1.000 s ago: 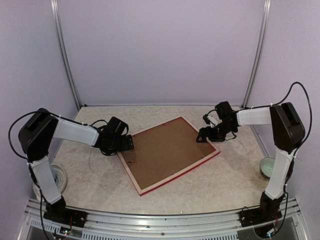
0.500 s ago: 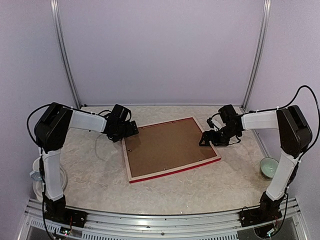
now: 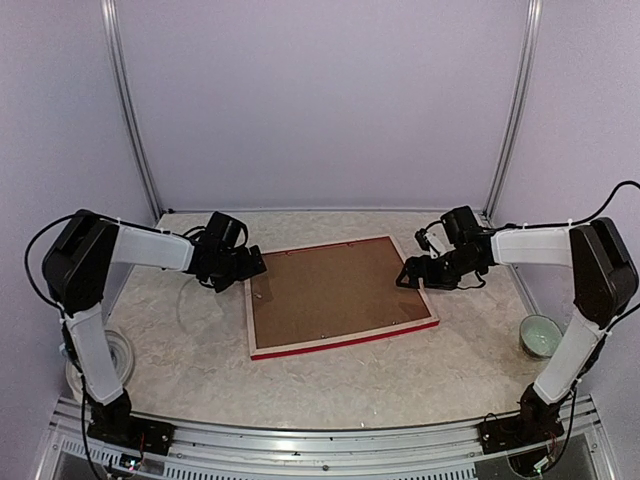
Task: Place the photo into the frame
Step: Rotate the fastener on the backboard.
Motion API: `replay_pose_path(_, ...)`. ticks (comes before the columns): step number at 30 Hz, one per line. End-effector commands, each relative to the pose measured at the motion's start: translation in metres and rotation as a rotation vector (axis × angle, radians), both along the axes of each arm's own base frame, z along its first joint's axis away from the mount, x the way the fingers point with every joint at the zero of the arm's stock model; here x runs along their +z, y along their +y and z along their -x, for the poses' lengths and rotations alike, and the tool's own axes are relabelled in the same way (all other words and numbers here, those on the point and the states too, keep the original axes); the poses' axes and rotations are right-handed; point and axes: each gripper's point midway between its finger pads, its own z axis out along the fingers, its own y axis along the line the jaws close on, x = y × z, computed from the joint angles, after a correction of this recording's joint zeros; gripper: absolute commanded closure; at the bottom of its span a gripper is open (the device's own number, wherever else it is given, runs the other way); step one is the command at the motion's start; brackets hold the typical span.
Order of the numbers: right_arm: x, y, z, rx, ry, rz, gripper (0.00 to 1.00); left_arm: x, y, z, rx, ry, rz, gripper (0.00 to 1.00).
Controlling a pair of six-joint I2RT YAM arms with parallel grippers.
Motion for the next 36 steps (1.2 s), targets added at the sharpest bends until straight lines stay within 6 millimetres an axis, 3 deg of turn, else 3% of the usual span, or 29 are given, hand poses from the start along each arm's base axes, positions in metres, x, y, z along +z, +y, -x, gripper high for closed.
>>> replay_pose_path(1, 0.015, 0.007, 0.005, 0.009, -0.037, -0.052, 0.05, 0.009, -0.002, 0.033, -0.013, -0.011, 0.074, 0.01)
replay_pose_path(6, 0.005, 0.01, 0.016, 0.015, -0.015, -0.057, 0.05, 0.004, -0.011, 0.05, -0.05, -0.004, 0.068, 0.01)
replay_pose_path(12, -0.004, 0.002, 0.021, -0.018, -0.009, -0.03, 0.05, -0.007, -0.022, 0.052, -0.069, 0.001, 0.111, 0.01)
replay_pose_path(17, -0.012, 0.009, 0.032, 0.006, 0.014, -0.054, 0.05, -0.017, -0.026, 0.051, -0.075, 0.014, 0.123, 0.03)
replay_pose_path(26, -0.018, 0.037, 0.055, 0.097, 0.033, -0.112, 0.06, -0.017, -0.024, 0.035, -0.069, 0.001, 0.11, 0.05)
replay_pose_path(36, -0.002, 0.05, 0.075, 0.138, 0.019, -0.147, 0.06, -0.013, -0.006, 0.015, -0.037, -0.016, 0.074, 0.05)
